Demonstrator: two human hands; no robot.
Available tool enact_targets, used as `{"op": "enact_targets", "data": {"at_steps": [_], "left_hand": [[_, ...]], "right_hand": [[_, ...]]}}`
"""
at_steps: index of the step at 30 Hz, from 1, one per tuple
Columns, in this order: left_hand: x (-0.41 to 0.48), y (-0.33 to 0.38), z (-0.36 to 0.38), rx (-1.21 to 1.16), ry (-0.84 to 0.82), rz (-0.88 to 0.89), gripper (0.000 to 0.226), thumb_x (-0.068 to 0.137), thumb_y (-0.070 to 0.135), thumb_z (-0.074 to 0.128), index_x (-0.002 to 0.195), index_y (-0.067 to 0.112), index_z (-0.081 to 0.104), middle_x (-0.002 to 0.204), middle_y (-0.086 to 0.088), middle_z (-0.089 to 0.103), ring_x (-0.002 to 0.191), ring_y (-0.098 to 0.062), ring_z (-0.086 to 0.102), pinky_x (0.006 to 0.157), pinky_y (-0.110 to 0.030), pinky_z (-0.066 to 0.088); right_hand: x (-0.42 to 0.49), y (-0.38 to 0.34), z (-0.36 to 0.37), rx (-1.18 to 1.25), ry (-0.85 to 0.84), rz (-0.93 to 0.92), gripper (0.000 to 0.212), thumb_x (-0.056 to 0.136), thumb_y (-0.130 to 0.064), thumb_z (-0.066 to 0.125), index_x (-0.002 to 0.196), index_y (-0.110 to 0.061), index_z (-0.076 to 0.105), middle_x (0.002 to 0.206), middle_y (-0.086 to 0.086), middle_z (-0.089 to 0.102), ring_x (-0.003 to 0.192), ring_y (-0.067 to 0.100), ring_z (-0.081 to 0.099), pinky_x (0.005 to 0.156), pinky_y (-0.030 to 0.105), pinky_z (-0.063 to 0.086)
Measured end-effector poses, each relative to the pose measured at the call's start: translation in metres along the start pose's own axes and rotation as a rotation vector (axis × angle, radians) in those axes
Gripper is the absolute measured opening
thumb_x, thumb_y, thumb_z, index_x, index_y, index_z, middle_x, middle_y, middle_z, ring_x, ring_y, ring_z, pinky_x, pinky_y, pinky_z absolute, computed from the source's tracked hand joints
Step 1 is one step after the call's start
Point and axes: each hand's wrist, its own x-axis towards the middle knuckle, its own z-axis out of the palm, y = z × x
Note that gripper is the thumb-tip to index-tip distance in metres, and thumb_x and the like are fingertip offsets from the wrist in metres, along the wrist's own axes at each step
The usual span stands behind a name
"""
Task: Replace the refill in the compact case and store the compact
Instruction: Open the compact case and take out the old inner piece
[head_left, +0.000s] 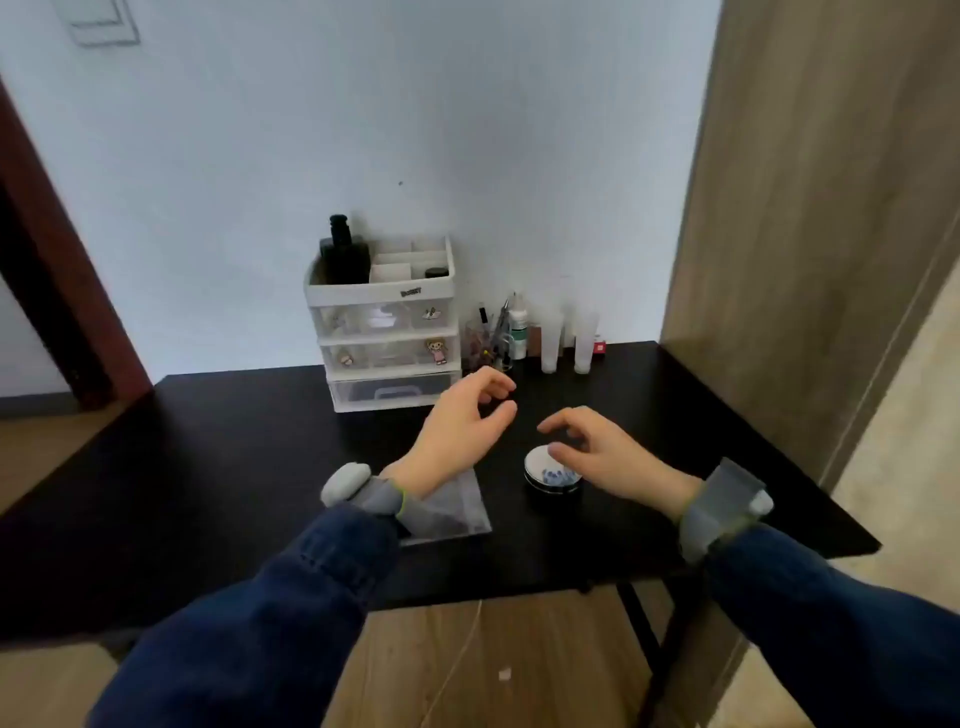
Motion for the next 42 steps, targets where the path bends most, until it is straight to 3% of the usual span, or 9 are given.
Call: {"op": "enact_targets", "data": {"at_steps": [6, 10, 14, 18, 20, 22, 26, 35, 42], "left_hand": [[-0.019, -0.002, 0.022, -0.232, -0.015, -0.207, 0.021, 0.092, 0.012, 0.056, 0.111, 0.011, 0.063, 0.101, -0.001, 0.063, 0.092, -0.012, 0.057, 0.074, -0.013, 0.044], [-0.015, -0.009, 0.030, -0.253, -0.086, -0.316, 0.035, 0.094, 0.004, 0.048, 0.127, 0.009, 0.057, 0.128, -0.010, 0.060, 0.115, -0.017, 0.056, 0.097, -0.025, 0.047], [-0.019, -0.016, 0.041, -0.304, -0.157, -0.420, 0.051, 0.095, -0.002, 0.043, 0.145, 0.007, 0.036, 0.150, -0.013, 0.040, 0.138, -0.021, 0.040, 0.115, -0.034, 0.033], [-0.023, -0.018, 0.049, -0.489, -0.203, -0.549, 0.062, 0.095, 0.004, 0.049, 0.151, 0.014, 0.024, 0.144, -0.007, 0.045, 0.113, -0.008, 0.055, 0.094, -0.023, 0.045], [-0.021, -0.019, 0.052, -0.695, -0.202, -0.590, 0.061, 0.094, 0.004, 0.050, 0.149, 0.018, 0.028, 0.136, -0.006, 0.053, 0.109, -0.015, 0.059, 0.085, -0.023, 0.047], [-0.023, -0.017, 0.055, -0.927, -0.212, -0.644, 0.054, 0.095, 0.009, 0.053, 0.143, 0.027, 0.035, 0.121, -0.003, 0.060, 0.108, -0.021, 0.060, 0.092, -0.034, 0.048], [-0.027, -0.022, 0.061, -1.184, -0.116, -0.677, 0.044, 0.091, 0.018, 0.061, 0.132, 0.028, 0.048, 0.112, -0.006, 0.064, 0.108, -0.030, 0.063, 0.103, -0.047, 0.047], [-0.030, -0.018, 0.066, -1.167, -0.024, -0.643, 0.058, 0.089, 0.001, 0.061, 0.139, 0.022, 0.042, 0.113, -0.013, 0.063, 0.104, -0.031, 0.065, 0.088, -0.040, 0.055], [-0.026, -0.027, 0.059, -1.270, -0.046, -0.768, 0.021, 0.090, 0.025, 0.059, 0.100, 0.007, 0.060, 0.114, -0.031, 0.061, 0.114, -0.042, 0.059, 0.106, -0.047, 0.045]], "right_hand": [[-0.008, 0.010, 0.022, -0.167, -0.065, 0.171, 0.054, 0.089, -0.031, 0.060, 0.139, -0.028, 0.041, 0.151, 0.008, 0.032, 0.141, 0.026, 0.026, 0.116, 0.040, 0.023], [0.002, 0.021, 0.025, -0.183, -0.142, 0.247, 0.066, 0.086, -0.037, 0.062, 0.145, -0.028, 0.032, 0.154, 0.010, 0.025, 0.143, 0.028, 0.023, 0.117, 0.041, 0.021], [0.002, 0.029, 0.031, -0.147, -0.121, 0.265, 0.060, 0.075, -0.051, 0.067, 0.131, -0.036, 0.047, 0.135, -0.002, 0.044, 0.116, 0.012, 0.048, 0.096, 0.024, 0.038], [0.009, 0.034, 0.040, 0.150, 0.051, 0.342, 0.053, 0.055, -0.076, 0.067, 0.100, -0.050, 0.061, 0.106, -0.015, 0.060, 0.090, 0.002, 0.061, 0.073, 0.016, 0.044], [0.017, 0.030, 0.046, 0.397, 0.124, 0.358, 0.057, 0.047, -0.081, 0.070, 0.093, -0.047, 0.068, 0.095, -0.009, 0.072, 0.084, 0.001, 0.068, 0.067, 0.015, 0.048], [0.022, 0.023, 0.049, 0.596, 0.135, 0.374, 0.061, 0.045, -0.077, 0.073, 0.092, -0.038, 0.072, 0.092, -0.004, 0.076, 0.085, 0.006, 0.071, 0.066, 0.020, 0.053], [0.018, 0.013, 0.049, 0.743, 0.049, 0.369, 0.043, 0.065, -0.061, 0.074, 0.095, -0.031, 0.073, 0.099, 0.000, 0.075, 0.093, 0.016, 0.072, 0.074, 0.028, 0.057], [0.011, 0.012, 0.054, 0.715, 0.086, 0.397, 0.045, 0.077, -0.057, 0.062, 0.098, -0.018, 0.069, 0.103, 0.006, 0.072, 0.098, 0.023, 0.068, 0.092, 0.041, 0.054], [0.009, 0.005, 0.061, 0.661, 0.098, 0.276, 0.040, 0.078, -0.062, 0.057, 0.093, -0.028, 0.070, 0.102, 0.000, 0.069, 0.098, 0.014, 0.064, 0.090, 0.032, 0.048]]}}
